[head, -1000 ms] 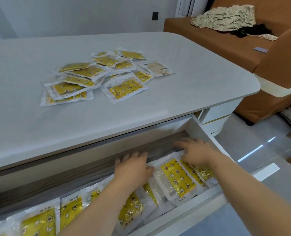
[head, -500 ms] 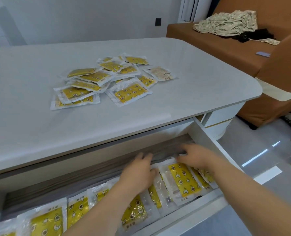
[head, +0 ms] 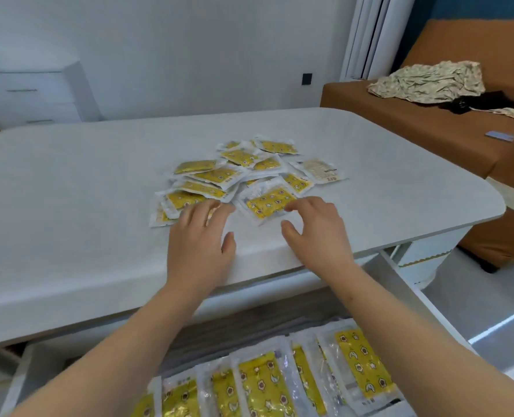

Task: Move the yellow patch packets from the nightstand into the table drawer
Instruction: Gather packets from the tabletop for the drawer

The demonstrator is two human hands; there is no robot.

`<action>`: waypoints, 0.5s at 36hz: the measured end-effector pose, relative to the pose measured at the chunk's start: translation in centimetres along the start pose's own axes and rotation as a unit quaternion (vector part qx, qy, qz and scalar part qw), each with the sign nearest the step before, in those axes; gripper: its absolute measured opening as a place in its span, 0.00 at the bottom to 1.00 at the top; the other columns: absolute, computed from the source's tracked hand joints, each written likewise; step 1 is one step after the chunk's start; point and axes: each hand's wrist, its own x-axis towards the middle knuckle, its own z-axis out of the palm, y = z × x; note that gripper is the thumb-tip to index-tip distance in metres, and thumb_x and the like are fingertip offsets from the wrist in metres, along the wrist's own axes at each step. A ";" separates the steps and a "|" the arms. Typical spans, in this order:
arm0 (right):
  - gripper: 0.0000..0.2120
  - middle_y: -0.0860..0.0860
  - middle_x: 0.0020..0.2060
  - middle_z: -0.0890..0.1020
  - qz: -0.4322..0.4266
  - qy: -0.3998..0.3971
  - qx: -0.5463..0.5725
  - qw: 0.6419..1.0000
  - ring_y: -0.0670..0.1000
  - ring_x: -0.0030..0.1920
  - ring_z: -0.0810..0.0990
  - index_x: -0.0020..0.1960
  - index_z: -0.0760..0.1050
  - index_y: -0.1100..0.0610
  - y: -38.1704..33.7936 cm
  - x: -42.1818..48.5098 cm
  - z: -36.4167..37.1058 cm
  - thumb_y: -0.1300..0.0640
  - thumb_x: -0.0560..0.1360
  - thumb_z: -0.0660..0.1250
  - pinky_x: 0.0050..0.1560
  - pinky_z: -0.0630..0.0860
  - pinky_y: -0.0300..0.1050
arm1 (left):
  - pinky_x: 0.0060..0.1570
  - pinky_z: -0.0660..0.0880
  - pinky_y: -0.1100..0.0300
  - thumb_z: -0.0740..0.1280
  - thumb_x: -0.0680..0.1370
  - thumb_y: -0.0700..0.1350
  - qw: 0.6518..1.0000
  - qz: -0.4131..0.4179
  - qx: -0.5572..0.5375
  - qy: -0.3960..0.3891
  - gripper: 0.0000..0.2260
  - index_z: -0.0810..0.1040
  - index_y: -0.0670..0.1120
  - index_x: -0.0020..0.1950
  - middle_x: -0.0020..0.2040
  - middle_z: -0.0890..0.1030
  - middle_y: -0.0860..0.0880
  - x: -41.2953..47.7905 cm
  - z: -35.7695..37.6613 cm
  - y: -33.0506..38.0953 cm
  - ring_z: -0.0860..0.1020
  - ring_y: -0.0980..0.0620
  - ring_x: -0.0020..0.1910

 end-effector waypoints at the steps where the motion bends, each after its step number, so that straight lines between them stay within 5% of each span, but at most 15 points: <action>1: 0.18 0.51 0.67 0.69 0.010 -0.026 -0.005 1.000 0.55 0.65 0.66 0.66 0.70 0.53 -0.6 0.8 0.8 0.51 0.77 0.61 0.62 0.64 0.47 | 0.51 0.74 0.45 0.63 0.68 0.46 1.000 -0.010 0.030 -0.001 0.19 0.78 0.44 0.57 0.58 0.78 0.42 0.6 0.2 -1.0 0.76 0.37 0.57; 5: 0.28 0.51 0.76 0.50 0.054 -0.094 -0.053 0.993 0.57 0.75 0.48 0.74 0.56 0.47 -2.0 3.7 4.0 0.41 0.77 0.57 0.71 0.53 0.56 | 0.62 0.64 0.36 0.64 0.69 0.49 0.993 -0.043 0.103 -0.037 0.23 0.75 0.46 0.63 0.68 0.71 0.41 2.6 0.5 -3.8 0.67 0.38 0.69; 8: 0.31 0.49 0.77 0.42 0.015 -0.095 -0.105 0.990 0.58 0.76 0.40 0.75 0.49 0.44 -2.8 5.6 5.5 0.37 0.76 0.53 0.72 0.43 0.61 | 0.71 0.46 0.40 0.57 0.77 0.60 0.987 -0.093 0.101 -0.088 0.28 0.57 0.52 0.75 0.78 0.50 0.48 4.1 1.2 -5.3 0.45 0.45 0.77; 10: 0.31 0.47 0.76 0.40 -0.033 -0.094 -0.120 0.988 0.57 0.76 0.37 0.75 0.46 0.42 -3.6 6.6 6.2 0.36 0.76 0.52 0.71 0.40 0.64 | 0.71 0.42 0.41 0.52 0.76 0.66 0.983 -0.101 0.107 -0.112 0.33 0.50 0.53 0.77 0.78 0.44 0.52 4.9 1.9 -5.9 0.40 0.48 0.76; 18: 0.32 0.44 0.76 0.40 -0.073 -0.160 -0.145 0.974 0.56 0.76 0.37 0.74 0.41 0.37 -4.5 11.1 8.5 0.33 0.75 0.50 0.70 0.44 0.69 | 0.69 0.53 0.40 0.46 0.77 0.65 0.969 -0.156 0.063 -0.180 0.29 0.50 0.57 0.75 0.77 0.53 0.53 7.8 3.6 -8.1 0.51 0.47 0.76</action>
